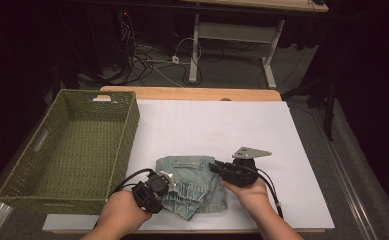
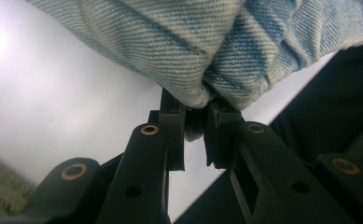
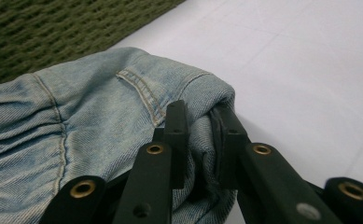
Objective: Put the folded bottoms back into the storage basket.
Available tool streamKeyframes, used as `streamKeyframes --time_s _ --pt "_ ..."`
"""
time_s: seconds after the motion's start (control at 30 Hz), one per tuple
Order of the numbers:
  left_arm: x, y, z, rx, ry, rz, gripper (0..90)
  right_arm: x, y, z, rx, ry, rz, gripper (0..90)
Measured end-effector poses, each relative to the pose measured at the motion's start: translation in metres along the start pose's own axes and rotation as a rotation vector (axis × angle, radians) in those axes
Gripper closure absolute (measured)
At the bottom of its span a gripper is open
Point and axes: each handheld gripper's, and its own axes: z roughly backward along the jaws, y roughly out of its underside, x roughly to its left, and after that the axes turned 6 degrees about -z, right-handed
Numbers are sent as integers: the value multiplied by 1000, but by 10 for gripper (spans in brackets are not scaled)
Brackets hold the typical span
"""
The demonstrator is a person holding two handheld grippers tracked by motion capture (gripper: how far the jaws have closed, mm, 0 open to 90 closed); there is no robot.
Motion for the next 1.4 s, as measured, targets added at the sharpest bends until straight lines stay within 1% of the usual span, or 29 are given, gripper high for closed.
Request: streamKeyframes --time_s 0.07,0.1,0.13,0.2,0.23,0.27,0.3,0.33,0.4,0.43,0.5,0.6,0.77,0.87,0.9,0.97,1.0,1.17,1.4 --pt "1 6 4 -1 3 3 780 5 0 -1 -5 -11 1 790" --pt "1 6 4 -1 3 3 781 8 0 -1 -7 -16 2 790" --pt "3 13 9 -3 7 10 781 11 -1 -2 -8 -21 -2 790" --pt "6 20 14 -8 14 23 781 17 -1 -4 -15 -27 4 790" --pt "6 20 14 -8 14 23 781 17 -1 -4 -15 -27 4 790" --pt "10 28 19 -10 27 35 781 24 -2 -7 -23 -30 16 790" --pt "10 28 19 -10 27 35 781 24 -2 -7 -23 -30 16 790" --pt "12 31 21 -5 30 36 781 31 -3 -11 -25 -32 25 790" --pt "15 36 24 4 32 45 781 39 -4 -14 -28 -33 33 790" --pt "18 40 26 18 33 45 781 42 -5 -16 -30 -36 36 790" --pt "20 42 29 23 32 50 784 47 -6 -19 -25 -34 42 790" --pt "23 43 32 20 33 58 787 51 -8 -22 -29 -29 44 789" --pt "29 41 39 17 43 61 787 52 -13 -22 -36 -21 45 789" --pt "31 40 40 23 38 56 790 52 -14 -23 -37 -19 46 788" --pt "33 38 41 29 44 50 790 52 -15 -23 -38 -16 47 789" --pt "34 36 42 41 50 53 790 51 -15 -24 -37 -15 50 788" --pt "34 36 43 40 50 57 790 52 -15 -25 -34 -13 49 788" --pt "37 33 47 60 53 51 790 54 -20 -24 -32 -7 57 788" --pt "40 32 54 64 59 51 790 58 -28 -21 -32 -10 61 787"
